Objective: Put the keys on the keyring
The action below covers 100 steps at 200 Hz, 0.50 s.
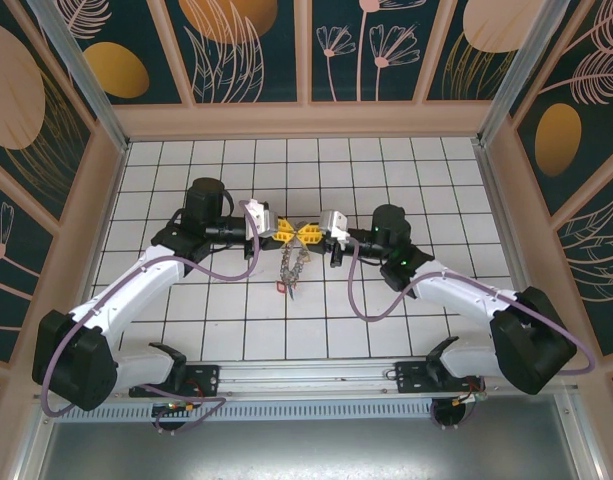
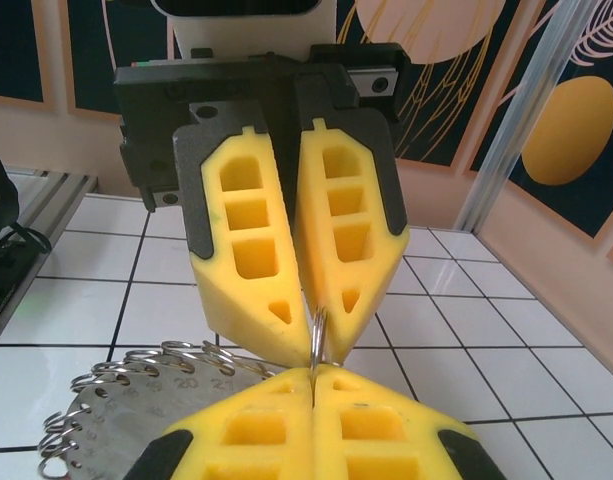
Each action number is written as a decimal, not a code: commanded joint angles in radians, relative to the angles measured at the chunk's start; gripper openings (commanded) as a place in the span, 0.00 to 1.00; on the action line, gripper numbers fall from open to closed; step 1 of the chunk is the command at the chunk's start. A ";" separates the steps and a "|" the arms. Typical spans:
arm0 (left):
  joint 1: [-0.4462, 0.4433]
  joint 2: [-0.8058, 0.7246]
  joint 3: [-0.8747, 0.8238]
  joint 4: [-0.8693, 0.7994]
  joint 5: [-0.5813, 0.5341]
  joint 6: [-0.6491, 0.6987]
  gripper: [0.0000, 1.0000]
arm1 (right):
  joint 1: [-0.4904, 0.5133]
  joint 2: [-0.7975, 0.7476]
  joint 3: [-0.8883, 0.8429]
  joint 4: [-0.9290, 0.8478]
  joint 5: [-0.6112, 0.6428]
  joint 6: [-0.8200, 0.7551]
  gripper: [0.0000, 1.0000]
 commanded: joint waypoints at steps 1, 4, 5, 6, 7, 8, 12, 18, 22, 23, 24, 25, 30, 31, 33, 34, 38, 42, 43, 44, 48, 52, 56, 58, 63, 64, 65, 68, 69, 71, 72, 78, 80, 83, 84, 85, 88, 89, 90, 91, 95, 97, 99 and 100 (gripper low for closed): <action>0.005 0.010 -0.012 0.024 0.049 -0.004 0.13 | 0.008 0.010 0.007 0.127 -0.024 0.030 0.00; 0.005 0.011 -0.013 0.025 0.052 -0.003 0.12 | 0.010 0.011 0.005 0.133 -0.025 0.034 0.00; 0.006 0.011 -0.013 0.025 0.053 -0.003 0.12 | 0.010 0.012 0.003 0.136 -0.026 0.035 0.00; 0.005 0.011 -0.013 0.025 0.053 -0.003 0.12 | 0.010 0.013 0.004 0.138 -0.026 0.037 0.00; 0.005 0.011 -0.013 0.025 0.053 -0.003 0.12 | 0.011 0.014 0.004 0.141 -0.026 0.038 0.00; 0.005 0.011 -0.013 0.025 0.053 -0.003 0.12 | 0.011 0.015 0.003 0.144 -0.026 0.039 0.00; 0.005 0.011 -0.013 0.026 0.055 -0.003 0.11 | 0.012 0.017 0.002 0.151 -0.028 0.044 0.00; 0.005 0.012 -0.012 0.026 0.056 -0.003 0.11 | 0.014 0.021 0.001 0.162 -0.029 0.047 0.00; 0.006 0.014 -0.012 0.026 0.059 -0.003 0.11 | 0.016 0.023 -0.001 0.169 -0.030 0.049 0.00; 0.005 0.014 -0.013 0.027 0.059 -0.003 0.10 | 0.017 0.024 -0.001 0.170 -0.029 0.050 0.00; 0.005 0.014 -0.012 0.027 0.060 -0.003 0.10 | 0.017 0.024 -0.001 0.171 -0.029 0.051 0.00; 0.005 0.014 -0.013 0.027 0.060 -0.003 0.10 | 0.017 0.024 -0.001 0.174 -0.029 0.051 0.00; 0.005 0.015 -0.013 0.027 0.062 -0.003 0.08 | 0.020 0.029 -0.002 0.180 -0.028 0.053 0.00; 0.005 0.015 -0.012 0.027 0.062 -0.003 0.08 | 0.020 0.029 -0.003 0.181 -0.027 0.054 0.00; 0.006 0.014 -0.012 0.027 0.062 -0.003 0.07 | 0.021 0.031 -0.003 0.184 -0.026 0.054 0.00; 0.005 0.015 -0.012 0.028 0.062 -0.003 0.06 | 0.022 0.032 -0.003 0.185 -0.025 0.055 0.00; 0.005 0.016 -0.011 0.027 0.063 -0.003 0.04 | 0.024 0.037 -0.004 0.189 -0.025 0.057 0.00; 0.005 0.016 -0.010 0.027 0.063 -0.003 0.01 | 0.026 0.041 -0.004 0.190 -0.024 0.058 0.00; 0.006 0.016 -0.010 0.027 0.062 -0.003 0.00 | 0.026 0.044 -0.004 0.190 -0.024 0.058 0.00; 0.006 0.017 -0.010 0.027 0.061 -0.004 0.00 | 0.026 0.044 -0.004 0.189 -0.024 0.057 0.00; 0.005 0.017 -0.010 0.028 0.056 -0.005 0.00 | 0.028 0.047 -0.003 0.187 -0.025 0.056 0.00; 0.005 0.016 -0.009 0.026 0.048 -0.007 0.00 | 0.029 0.050 -0.003 0.178 -0.023 0.051 0.00; 0.006 0.015 -0.007 0.025 0.040 -0.008 0.00 | 0.030 0.050 -0.001 0.161 -0.022 0.043 0.00; 0.006 0.015 -0.007 0.025 0.033 -0.007 0.00 | 0.030 0.051 0.000 0.152 -0.019 0.039 0.00; 0.005 0.012 -0.007 0.022 0.016 -0.006 0.00 | 0.030 0.048 0.004 0.116 -0.013 0.018 0.00; 0.005 0.011 -0.006 0.021 0.013 -0.006 0.00 | 0.030 0.048 0.005 0.107 -0.013 0.013 0.00; 0.005 0.011 -0.007 0.019 0.008 -0.006 0.00 | 0.030 0.047 0.007 0.099 -0.011 0.008 0.00; 0.005 0.009 -0.006 0.017 -0.003 -0.005 0.00 | 0.030 0.044 0.011 0.071 -0.005 -0.007 0.00; 0.005 0.008 -0.006 0.017 -0.008 -0.004 0.00 | 0.030 0.042 0.012 0.060 -0.003 -0.013 0.00; 0.005 0.006 -0.005 0.014 -0.017 -0.002 0.00 | 0.030 0.040 0.016 0.039 0.002 -0.027 0.00; 0.005 0.005 -0.005 0.012 -0.021 -0.001 0.00 | 0.030 0.039 0.017 0.028 0.004 -0.033 0.00; 0.005 0.000 -0.003 0.001 -0.045 0.005 0.00 | 0.027 0.032 0.027 -0.045 0.018 -0.074 0.00; 0.005 -0.001 -0.001 -0.005 -0.056 0.008 0.00 | 0.027 0.029 0.032 -0.071 0.021 -0.085 0.00; 0.005 -0.002 0.002 -0.017 -0.070 0.017 0.00 | 0.026 0.025 0.041 -0.113 0.028 -0.111 0.02; 0.005 -0.003 0.002 -0.022 -0.073 0.021 0.00 | 0.026 0.025 0.044 -0.127 0.030 -0.119 0.03; 0.005 -0.003 0.005 -0.027 -0.078 0.025 0.00 | 0.025 0.023 0.045 -0.141 0.033 -0.128 0.04; 0.005 -0.003 0.009 -0.043 -0.091 0.036 0.00 | 0.025 0.019 0.052 -0.180 0.040 -0.149 0.07; 0.005 -0.004 0.009 -0.049 -0.095 0.041 0.00 | 0.025 0.019 0.055 -0.196 0.042 -0.157 0.08; 0.005 -0.004 0.011 -0.055 -0.100 0.044 0.00 | 0.024 0.018 0.059 -0.210 0.044 -0.166 0.09; 0.005 -0.003 0.013 -0.060 -0.104 0.048 0.00 | 0.024 0.016 0.064 -0.224 0.047 -0.173 0.10; 0.006 -0.003 0.020 -0.082 -0.120 0.062 0.00 | 0.023 0.013 0.076 -0.273 0.054 -0.201 0.13; 0.006 -0.003 0.024 -0.093 -0.129 0.069 0.00 | 0.022 0.010 0.083 -0.300 0.055 -0.213 0.14; 0.006 -0.002 0.028 -0.103 -0.137 0.077 0.00 | 0.021 0.009 0.089 -0.317 0.058 -0.224 0.15; 0.005 -0.002 0.030 -0.109 -0.141 0.080 0.00 | 0.020 0.008 0.091 -0.330 0.059 -0.229 0.16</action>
